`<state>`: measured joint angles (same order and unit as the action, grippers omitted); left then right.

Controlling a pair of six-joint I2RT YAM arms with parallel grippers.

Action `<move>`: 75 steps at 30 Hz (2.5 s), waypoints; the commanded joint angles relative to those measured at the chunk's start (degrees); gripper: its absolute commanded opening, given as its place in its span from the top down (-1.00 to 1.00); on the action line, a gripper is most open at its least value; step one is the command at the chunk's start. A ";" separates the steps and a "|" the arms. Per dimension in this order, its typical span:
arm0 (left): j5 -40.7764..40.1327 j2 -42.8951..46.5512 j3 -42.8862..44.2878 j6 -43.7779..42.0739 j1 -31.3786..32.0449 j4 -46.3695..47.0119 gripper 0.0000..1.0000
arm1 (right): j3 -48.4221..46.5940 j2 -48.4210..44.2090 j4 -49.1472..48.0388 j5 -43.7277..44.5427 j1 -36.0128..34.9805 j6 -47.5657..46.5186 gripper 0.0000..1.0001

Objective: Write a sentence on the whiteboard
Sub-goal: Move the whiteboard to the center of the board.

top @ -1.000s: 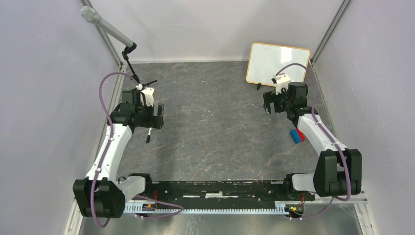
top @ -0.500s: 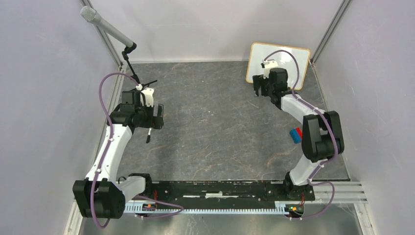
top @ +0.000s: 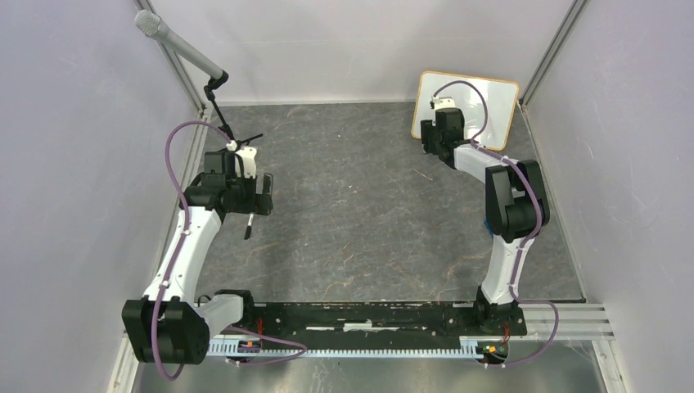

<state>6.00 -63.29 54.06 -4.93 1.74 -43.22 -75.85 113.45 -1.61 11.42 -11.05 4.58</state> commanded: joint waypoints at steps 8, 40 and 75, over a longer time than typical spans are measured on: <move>-1.78 -0.52 1.92 2.55 0.20 1.61 -1.00 | -6.41 5.91 0.07 2.51 0.08 3.29 -0.17; -4.46 -0.73 2.01 4.32 0.15 2.09 -1.00 | -12.06 10.89 4.15 2.07 1.88 2.32 0.79; -5.07 2.51 1.22 6.22 0.18 2.15 -1.00 | 42.51 -35.10 2.94 -21.45 -17.42 0.05 1.00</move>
<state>1.56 -61.76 54.08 -2.37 1.74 -43.13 -36.64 82.00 1.67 -6.63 -23.75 1.96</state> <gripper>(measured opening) 0.996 0.077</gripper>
